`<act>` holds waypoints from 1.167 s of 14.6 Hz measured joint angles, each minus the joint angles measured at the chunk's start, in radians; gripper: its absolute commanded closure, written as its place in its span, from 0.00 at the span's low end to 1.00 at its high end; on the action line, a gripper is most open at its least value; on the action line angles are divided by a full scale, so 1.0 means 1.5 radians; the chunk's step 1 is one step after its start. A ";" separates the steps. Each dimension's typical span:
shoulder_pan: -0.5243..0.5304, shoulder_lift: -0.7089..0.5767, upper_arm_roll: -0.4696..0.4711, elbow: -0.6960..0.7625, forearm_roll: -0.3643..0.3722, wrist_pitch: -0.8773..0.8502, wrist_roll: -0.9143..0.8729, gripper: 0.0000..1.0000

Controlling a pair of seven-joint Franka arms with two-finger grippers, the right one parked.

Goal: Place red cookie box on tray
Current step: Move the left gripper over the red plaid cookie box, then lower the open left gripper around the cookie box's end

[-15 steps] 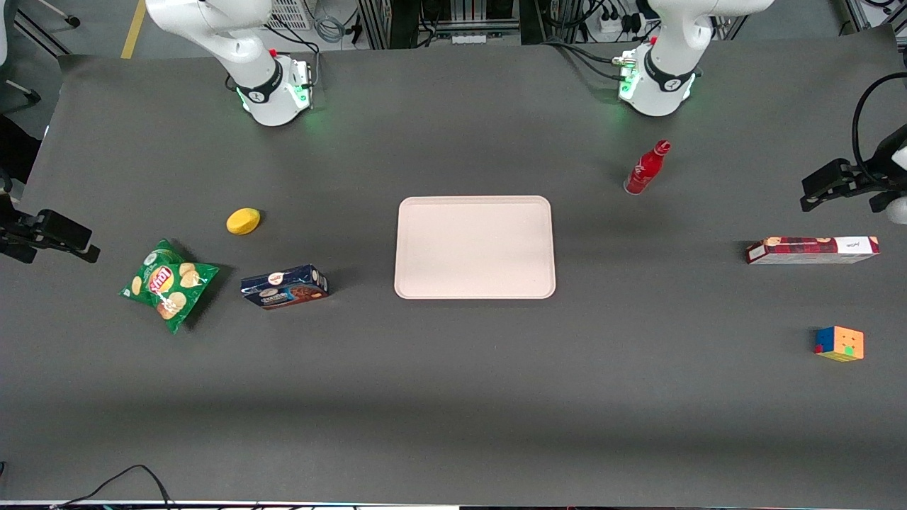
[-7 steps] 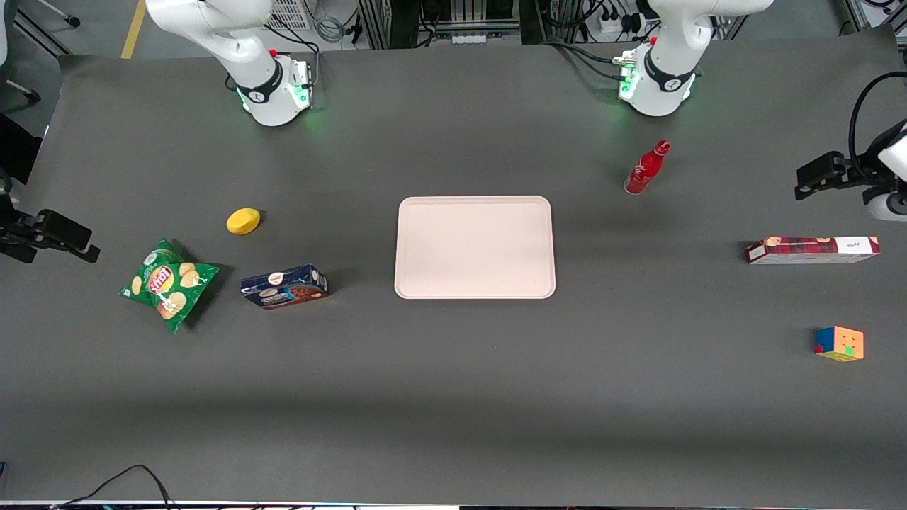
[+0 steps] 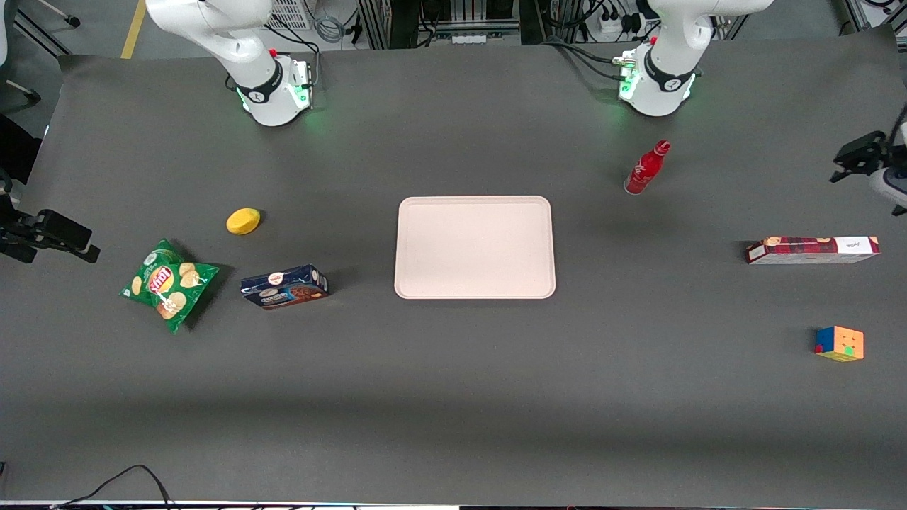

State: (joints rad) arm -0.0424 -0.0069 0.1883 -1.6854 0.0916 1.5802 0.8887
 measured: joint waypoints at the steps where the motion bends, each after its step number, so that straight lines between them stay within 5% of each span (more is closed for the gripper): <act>1: 0.004 0.003 0.015 -0.014 0.002 0.026 0.082 0.00; 12: 0.073 0.007 0.102 -0.245 0.015 0.349 0.515 0.00; 17: 0.120 0.008 0.103 -0.338 -0.030 0.404 0.704 0.00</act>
State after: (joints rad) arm 0.1372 0.0051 0.3423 -2.1930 0.0459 2.1867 1.9453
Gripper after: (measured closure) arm 0.000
